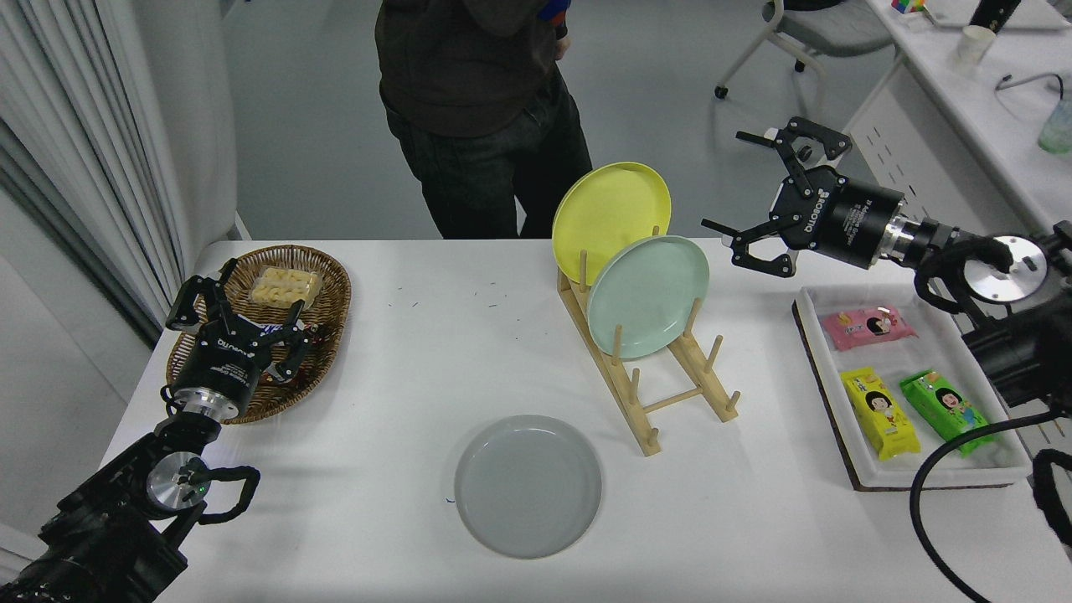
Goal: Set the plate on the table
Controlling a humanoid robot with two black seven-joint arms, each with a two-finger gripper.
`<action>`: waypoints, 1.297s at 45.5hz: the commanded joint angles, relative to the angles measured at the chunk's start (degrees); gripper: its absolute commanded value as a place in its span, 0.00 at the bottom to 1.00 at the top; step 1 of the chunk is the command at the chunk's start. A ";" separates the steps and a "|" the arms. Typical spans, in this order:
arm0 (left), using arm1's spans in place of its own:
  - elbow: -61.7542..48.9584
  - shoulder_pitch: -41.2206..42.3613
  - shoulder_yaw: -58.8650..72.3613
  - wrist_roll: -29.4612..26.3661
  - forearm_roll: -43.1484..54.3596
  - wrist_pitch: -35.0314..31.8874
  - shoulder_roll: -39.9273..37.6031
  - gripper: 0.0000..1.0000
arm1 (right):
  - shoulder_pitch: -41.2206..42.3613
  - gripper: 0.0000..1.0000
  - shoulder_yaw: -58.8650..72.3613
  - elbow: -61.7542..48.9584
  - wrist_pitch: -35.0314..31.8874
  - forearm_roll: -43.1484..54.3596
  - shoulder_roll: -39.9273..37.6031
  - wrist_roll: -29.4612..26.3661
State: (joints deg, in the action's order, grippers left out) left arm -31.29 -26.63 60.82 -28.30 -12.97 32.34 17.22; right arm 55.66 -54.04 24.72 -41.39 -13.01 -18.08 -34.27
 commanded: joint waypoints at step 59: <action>0.00 0.00 0.00 0.00 -0.04 0.00 0.00 0.98 | -30.17 0.99 -19.78 19.05 8.08 2.28 0.94 1.39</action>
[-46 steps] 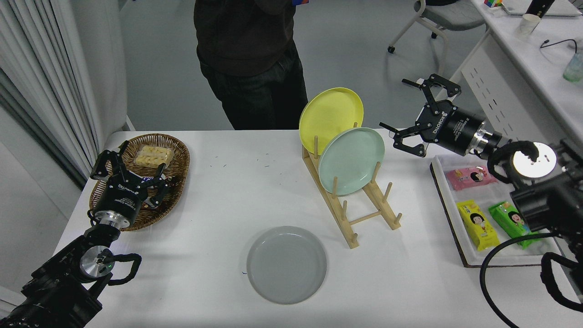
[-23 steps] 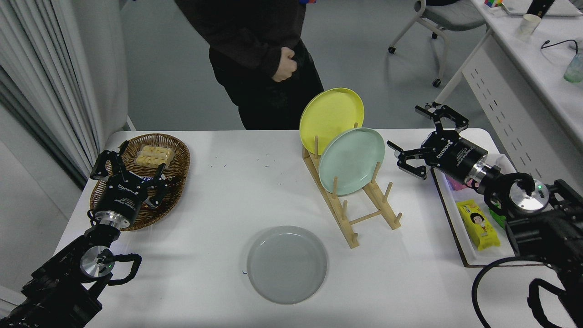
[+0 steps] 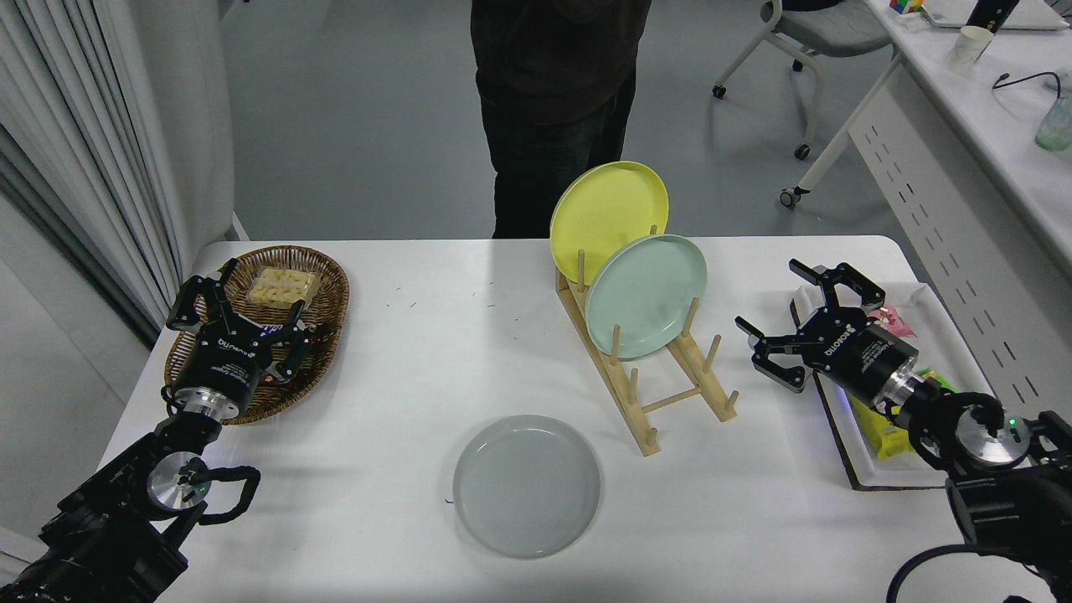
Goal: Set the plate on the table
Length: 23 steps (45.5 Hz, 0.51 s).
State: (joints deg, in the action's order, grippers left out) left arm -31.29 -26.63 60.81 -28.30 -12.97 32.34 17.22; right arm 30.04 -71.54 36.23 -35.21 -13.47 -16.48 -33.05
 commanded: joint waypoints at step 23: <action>0.00 0.00 0.01 0.00 0.05 0.00 0.00 0.98 | -8.16 0.99 -16.35 7.81 1.37 13.12 0.31 9.14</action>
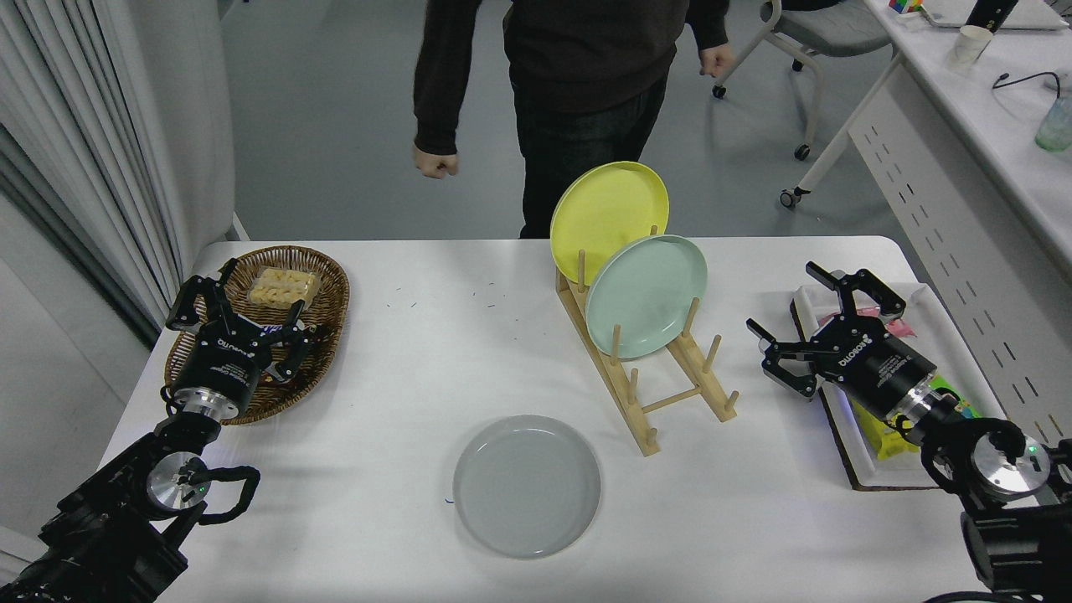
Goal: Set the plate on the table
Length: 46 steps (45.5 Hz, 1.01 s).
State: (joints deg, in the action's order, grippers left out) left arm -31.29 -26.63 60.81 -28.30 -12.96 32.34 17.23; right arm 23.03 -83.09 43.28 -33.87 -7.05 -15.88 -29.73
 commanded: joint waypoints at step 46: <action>0.00 0.00 0.01 0.00 -0.04 0.00 0.00 0.98 | -0.71 0.99 0.65 -8.56 1.79 17.16 -4.95 33.69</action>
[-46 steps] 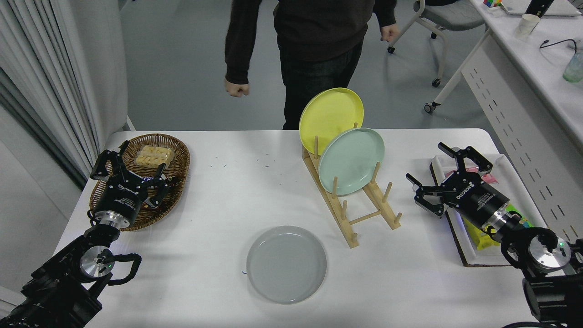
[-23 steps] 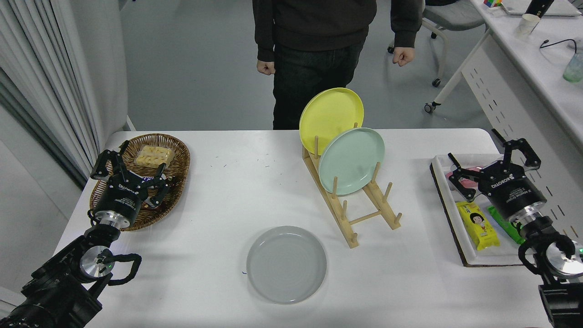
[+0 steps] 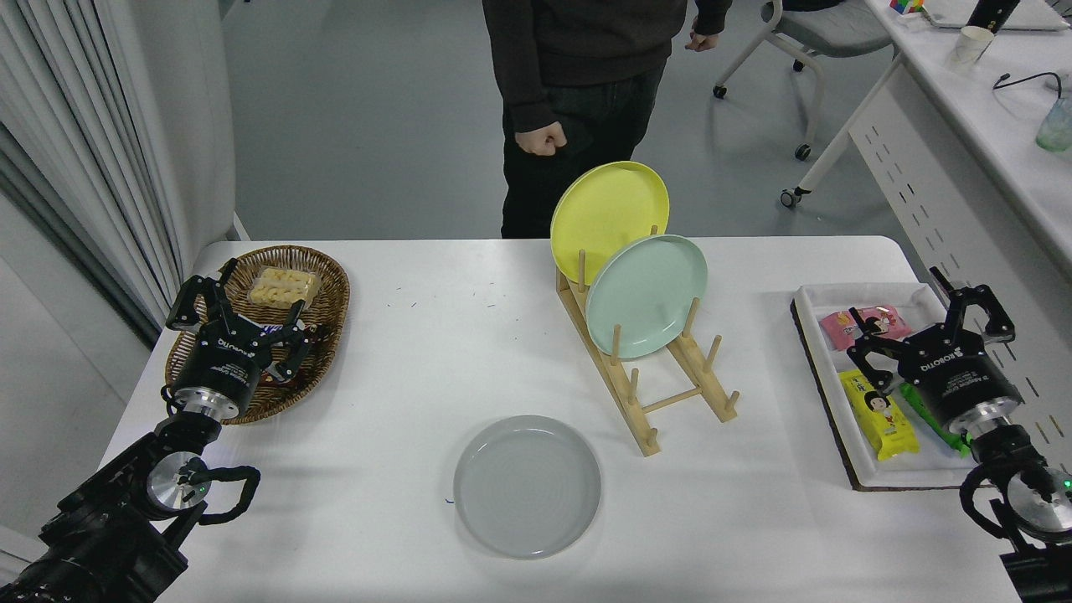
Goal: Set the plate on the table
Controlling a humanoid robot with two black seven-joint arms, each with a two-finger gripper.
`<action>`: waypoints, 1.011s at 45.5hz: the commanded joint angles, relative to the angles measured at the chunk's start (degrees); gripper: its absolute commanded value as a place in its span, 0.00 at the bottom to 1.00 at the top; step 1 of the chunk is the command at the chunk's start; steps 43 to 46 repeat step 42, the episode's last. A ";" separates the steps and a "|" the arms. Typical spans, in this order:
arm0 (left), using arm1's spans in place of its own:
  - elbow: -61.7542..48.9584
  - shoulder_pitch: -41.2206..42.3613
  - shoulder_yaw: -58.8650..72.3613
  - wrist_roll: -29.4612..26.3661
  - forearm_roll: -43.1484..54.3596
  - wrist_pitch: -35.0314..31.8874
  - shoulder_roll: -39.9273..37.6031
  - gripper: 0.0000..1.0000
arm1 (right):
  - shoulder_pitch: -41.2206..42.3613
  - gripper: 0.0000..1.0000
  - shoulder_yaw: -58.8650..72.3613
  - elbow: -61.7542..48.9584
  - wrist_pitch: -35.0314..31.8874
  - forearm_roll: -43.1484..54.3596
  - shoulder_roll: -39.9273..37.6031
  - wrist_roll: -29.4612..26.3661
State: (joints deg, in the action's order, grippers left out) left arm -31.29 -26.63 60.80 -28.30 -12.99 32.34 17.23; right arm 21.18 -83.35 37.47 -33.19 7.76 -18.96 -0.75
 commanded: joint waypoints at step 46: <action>0.00 0.00 0.02 0.00 -0.02 0.00 0.00 0.98 | 2.46 0.99 0.91 -4.68 1.20 0.32 -0.55 4.79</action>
